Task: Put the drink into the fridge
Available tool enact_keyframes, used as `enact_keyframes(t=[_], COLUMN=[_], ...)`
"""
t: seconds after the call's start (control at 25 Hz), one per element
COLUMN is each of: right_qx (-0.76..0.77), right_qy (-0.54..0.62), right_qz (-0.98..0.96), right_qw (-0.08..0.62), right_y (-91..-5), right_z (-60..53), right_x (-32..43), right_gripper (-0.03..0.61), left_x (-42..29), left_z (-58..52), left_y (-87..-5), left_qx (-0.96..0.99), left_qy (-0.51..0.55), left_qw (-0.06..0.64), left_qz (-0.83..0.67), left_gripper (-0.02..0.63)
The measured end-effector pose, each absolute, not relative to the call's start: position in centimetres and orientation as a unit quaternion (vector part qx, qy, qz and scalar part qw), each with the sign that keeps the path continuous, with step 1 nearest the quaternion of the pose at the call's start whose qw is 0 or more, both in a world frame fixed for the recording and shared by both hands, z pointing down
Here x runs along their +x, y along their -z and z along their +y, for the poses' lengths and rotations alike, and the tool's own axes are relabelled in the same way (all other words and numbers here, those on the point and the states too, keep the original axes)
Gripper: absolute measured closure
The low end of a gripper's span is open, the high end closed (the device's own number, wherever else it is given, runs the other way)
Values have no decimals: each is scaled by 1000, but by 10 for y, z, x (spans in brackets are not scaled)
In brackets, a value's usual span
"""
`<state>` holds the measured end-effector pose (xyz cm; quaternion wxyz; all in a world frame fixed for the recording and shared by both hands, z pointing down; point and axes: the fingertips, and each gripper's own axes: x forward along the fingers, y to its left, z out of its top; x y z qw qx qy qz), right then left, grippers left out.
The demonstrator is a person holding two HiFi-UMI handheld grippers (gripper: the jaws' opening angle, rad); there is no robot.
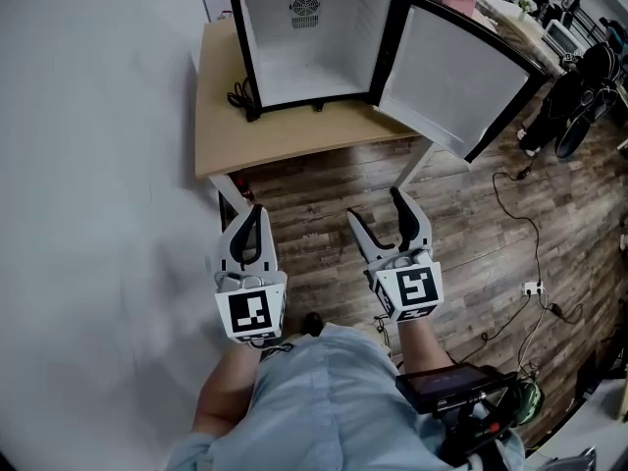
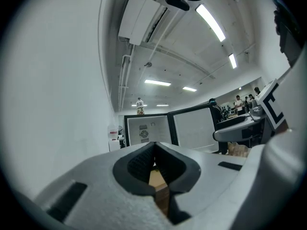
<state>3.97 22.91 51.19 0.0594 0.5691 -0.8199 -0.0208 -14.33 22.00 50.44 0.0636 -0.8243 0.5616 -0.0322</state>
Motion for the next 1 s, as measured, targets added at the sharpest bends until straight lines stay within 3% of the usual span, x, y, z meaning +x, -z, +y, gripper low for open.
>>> enact_keyframes(t=[0.64, 1.0], right_qx=[591, 566], right_qy=[6, -8], right_qz=[-804, -822], right_qw=[65, 65], right_y=[-536, -554], right_z=[150, 45], right_x=[59, 76], right_gripper=[245, 245], left_x=[-126, -109], left_z=[136, 38], left_y=[-542, -561], left_qx=[-839, -824], left_qy=[63, 93], left_qw=[43, 32], left_qz=[538, 558], left_gripper=[604, 604])
